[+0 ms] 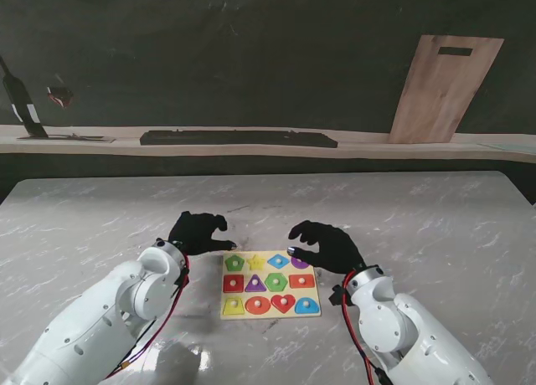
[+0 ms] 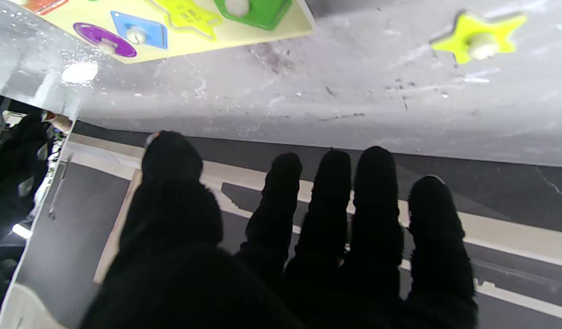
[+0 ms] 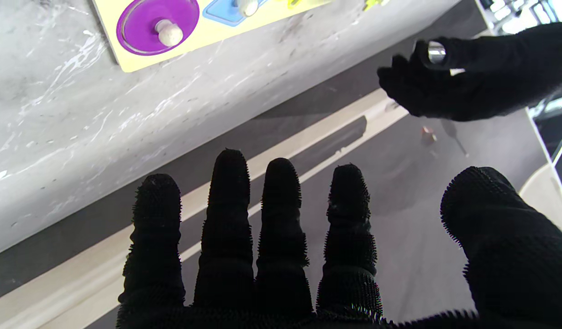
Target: Fit puzzle pieces into a puzzle board
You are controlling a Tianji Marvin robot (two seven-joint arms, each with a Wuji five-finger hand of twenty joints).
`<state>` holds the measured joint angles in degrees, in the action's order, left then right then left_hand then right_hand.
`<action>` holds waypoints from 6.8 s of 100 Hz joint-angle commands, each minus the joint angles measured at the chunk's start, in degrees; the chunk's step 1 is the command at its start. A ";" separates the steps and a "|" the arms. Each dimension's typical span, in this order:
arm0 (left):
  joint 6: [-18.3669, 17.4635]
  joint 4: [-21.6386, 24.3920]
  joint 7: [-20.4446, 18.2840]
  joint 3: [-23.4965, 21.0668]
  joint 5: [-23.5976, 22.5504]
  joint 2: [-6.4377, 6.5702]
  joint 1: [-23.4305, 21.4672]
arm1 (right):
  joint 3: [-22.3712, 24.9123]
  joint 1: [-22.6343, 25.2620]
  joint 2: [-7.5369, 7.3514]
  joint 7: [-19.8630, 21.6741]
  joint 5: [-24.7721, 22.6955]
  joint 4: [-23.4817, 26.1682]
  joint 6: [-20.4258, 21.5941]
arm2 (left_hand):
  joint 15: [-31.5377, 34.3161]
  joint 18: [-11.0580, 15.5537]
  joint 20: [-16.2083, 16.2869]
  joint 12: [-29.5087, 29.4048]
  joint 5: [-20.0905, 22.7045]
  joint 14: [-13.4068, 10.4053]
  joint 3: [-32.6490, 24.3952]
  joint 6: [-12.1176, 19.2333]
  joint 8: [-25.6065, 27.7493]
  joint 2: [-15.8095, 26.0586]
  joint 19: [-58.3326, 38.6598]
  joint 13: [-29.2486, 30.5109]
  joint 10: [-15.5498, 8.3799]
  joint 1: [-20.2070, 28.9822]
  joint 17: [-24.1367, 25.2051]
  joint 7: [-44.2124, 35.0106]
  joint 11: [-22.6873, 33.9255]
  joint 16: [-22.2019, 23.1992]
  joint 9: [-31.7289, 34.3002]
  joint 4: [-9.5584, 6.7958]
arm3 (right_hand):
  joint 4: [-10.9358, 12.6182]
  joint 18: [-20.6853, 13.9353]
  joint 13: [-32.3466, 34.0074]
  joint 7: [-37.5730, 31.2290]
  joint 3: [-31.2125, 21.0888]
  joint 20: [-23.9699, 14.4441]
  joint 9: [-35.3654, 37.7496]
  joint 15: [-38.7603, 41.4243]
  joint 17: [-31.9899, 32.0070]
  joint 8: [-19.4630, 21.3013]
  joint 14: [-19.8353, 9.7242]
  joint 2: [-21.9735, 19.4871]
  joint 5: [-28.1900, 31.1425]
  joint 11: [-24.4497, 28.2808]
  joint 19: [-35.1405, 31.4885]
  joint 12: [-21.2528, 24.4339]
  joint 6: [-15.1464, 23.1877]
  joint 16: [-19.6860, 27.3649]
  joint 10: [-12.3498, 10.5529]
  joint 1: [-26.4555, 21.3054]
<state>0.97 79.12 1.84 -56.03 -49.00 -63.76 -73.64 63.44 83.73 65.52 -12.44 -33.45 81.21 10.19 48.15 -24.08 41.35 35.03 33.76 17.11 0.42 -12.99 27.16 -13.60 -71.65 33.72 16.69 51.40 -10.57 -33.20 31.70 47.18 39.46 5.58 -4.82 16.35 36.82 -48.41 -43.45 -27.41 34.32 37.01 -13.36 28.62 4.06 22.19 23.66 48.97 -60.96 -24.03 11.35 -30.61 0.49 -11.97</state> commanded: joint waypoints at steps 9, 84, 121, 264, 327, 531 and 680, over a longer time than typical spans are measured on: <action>-3.29 0.44 0.40 -4.88 -1.26 2.00 -2.02 | -1.45 -0.43 0.19 -0.16 -1.09 -0.04 -0.73 | -2.43 -1.55 -1.21 -2.91 -3.15 0.38 -0.17 0.49 -1.63 0.28 0.39 -2.16 0.86 4.80 1.29 2.63 -3.02 -0.99 -4.13 -2.29 | 2.37 0.23 1.18 -0.44 0.69 -0.56 -0.05 0.52 0.04 0.44 -0.58 -1.38 -0.84 0.23 -1.15 -0.30 0.76 -0.54 -0.60 -0.32; -13.49 -11.96 -0.34 -9.58 -4.83 4.21 0.20 | -2.09 -1.29 0.49 0.86 0.20 -0.69 -7.06 | -7.95 3.01 -3.37 -5.83 -5.05 -4.66 -32.03 4.66 -4.07 -8.78 2.78 -6.41 -3.09 0.41 2.93 6.98 -6.72 -0.57 -11.25 -1.39 | 2.28 0.19 1.29 -0.71 -0.07 -0.50 0.57 0.62 0.11 0.37 -0.44 -0.82 -0.18 0.42 -1.23 -0.31 0.73 -0.51 -0.58 -0.10; -14.94 -18.07 3.62 -3.91 -4.92 4.11 4.91 | -2.83 -2.12 0.52 0.76 -0.28 -1.48 -8.19 | -6.47 3.73 -3.19 -3.78 -5.75 -5.52 -34.42 6.36 -3.33 -10.61 2.63 -6.00 -3.95 0.12 2.54 5.12 -3.99 1.04 -10.64 -1.18 | 2.28 0.28 1.27 -0.73 -0.18 -0.52 0.81 0.62 0.15 0.37 -0.35 -0.79 -0.04 0.48 -1.25 -0.33 0.76 -0.52 -0.56 -0.07; -16.22 -27.18 3.64 9.02 -1.00 3.53 14.72 | -4.03 -3.31 0.44 2.16 0.20 -2.36 -9.22 | -4.69 3.63 -3.12 -2.30 -0.79 -5.45 -35.88 6.30 -2.22 -10.83 0.94 -2.10 -5.42 -1.22 0.20 -0.44 -1.46 1.29 -3.94 -0.36 | 2.24 0.28 1.38 -0.86 -0.29 -0.60 1.43 0.66 0.25 0.41 -0.19 -0.76 0.77 0.55 -1.20 -0.35 0.58 -0.55 -0.50 -0.12; -14.98 -28.13 3.67 11.00 0.22 3.11 15.63 | -4.20 -3.41 0.41 2.55 0.46 -2.44 -9.25 | -4.47 2.45 -2.66 -0.75 3.59 -4.24 -25.14 8.54 -4.34 -12.68 0.22 0.22 -5.83 7.60 -1.00 -7.68 -0.93 -0.86 3.30 3.89 | 2.24 0.25 1.39 -0.79 -0.30 -0.62 1.42 0.68 0.25 0.40 -0.24 -0.80 0.62 0.55 -1.19 -0.37 0.57 -0.55 -0.50 -0.14; -13.19 -35.39 3.44 21.61 6.71 0.78 21.80 | -3.33 -2.67 0.29 2.12 -0.32 -1.88 -8.85 | 6.82 0.72 -1.18 12.64 8.16 -6.45 -54.31 5.74 -4.81 -22.83 -5.95 15.02 -3.87 -0.64 -14.07 -29.24 3.71 0.90 21.90 1.41 | 2.27 0.24 1.31 -0.77 -0.20 -0.60 1.40 0.70 0.33 0.33 -0.26 -0.85 0.35 0.61 -1.20 -0.39 0.57 -0.52 -0.47 -0.20; 1.65 -11.64 -3.37 13.72 7.80 -0.31 13.76 | -0.35 -1.10 0.59 0.46 1.59 -1.69 -3.22 | 11.23 -2.04 1.08 17.55 6.07 -3.64 -60.07 4.22 -0.99 -24.04 -9.44 14.82 -2.20 -2.27 -13.47 -32.84 7.34 3.48 21.47 -1.09 | 2.30 0.32 1.14 -0.63 0.29 -0.56 1.33 0.64 0.45 0.39 -0.21 -1.18 0.42 0.54 -1.17 -0.36 0.66 -0.51 -0.33 -0.53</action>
<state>2.13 66.33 -1.78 -42.99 -41.47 -62.90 -60.33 62.89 82.15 65.86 -11.79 -32.22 79.38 6.61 57.06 -24.08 40.80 51.27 39.37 12.81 -56.26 -9.67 23.69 -37.81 -78.32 48.05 11.66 47.39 -24.36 -64.13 37.43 49.38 60.92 7.83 -4.82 16.35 36.84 -48.41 -43.43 -27.41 34.32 37.02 -13.39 28.62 4.06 22.19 23.67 48.97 -61.24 -24.05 11.35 -30.61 0.52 -11.98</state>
